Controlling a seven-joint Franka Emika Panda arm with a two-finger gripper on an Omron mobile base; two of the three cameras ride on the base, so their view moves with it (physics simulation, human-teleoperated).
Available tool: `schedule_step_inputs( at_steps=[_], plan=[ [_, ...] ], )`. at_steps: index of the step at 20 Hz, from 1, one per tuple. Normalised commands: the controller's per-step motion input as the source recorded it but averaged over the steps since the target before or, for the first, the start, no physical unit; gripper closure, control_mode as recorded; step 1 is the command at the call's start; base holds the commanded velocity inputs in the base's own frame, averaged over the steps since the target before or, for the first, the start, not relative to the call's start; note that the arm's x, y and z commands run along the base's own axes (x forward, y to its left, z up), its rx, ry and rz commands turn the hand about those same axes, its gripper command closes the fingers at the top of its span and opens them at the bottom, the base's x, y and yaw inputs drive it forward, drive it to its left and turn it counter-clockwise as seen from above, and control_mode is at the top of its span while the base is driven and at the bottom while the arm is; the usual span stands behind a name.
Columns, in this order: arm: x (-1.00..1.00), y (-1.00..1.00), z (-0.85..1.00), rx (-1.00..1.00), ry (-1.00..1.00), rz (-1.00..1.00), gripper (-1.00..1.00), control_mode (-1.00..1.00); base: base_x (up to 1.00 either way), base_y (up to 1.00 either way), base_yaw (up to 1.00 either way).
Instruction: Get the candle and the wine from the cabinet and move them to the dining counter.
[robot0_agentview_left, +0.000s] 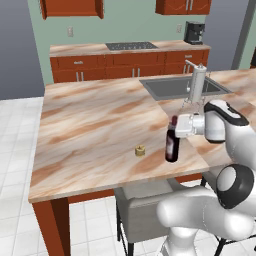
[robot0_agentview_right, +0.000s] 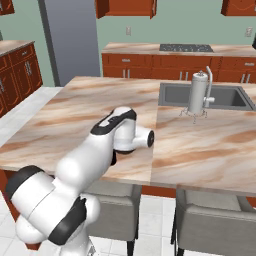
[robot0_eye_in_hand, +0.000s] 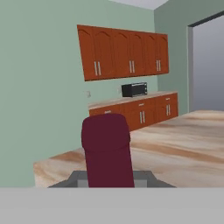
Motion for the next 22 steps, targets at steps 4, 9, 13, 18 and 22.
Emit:
schedule_step_inputs(
  at_steps=[4, 9, 13, 18, 22],
  plan=[
    [0.24, 0.00, -0.09, 0.00, 0.00, 0.00, 1.00, -1.00, 0.00, 0.00, 0.00],
    [0.43, 0.00, 0.00, 0.00, 0.00, 0.00, 1.00, -1.00, 0.00, 0.00, 0.00],
    [0.46, 0.00, 0.00, 0.00, 0.00, 0.00, 1.00, -1.00, 0.00, 0.00, 0.00],
    [0.34, 0.00, -0.05, 0.00, 0.00, 0.00, 1.00, -1.00, 0.00, 0.00, 0.00],
    [0.17, 0.00, -0.17, 0.01, 0.02, 0.00, 1.00, -1.00, 0.00, 0.00, 0.00]
  ],
)
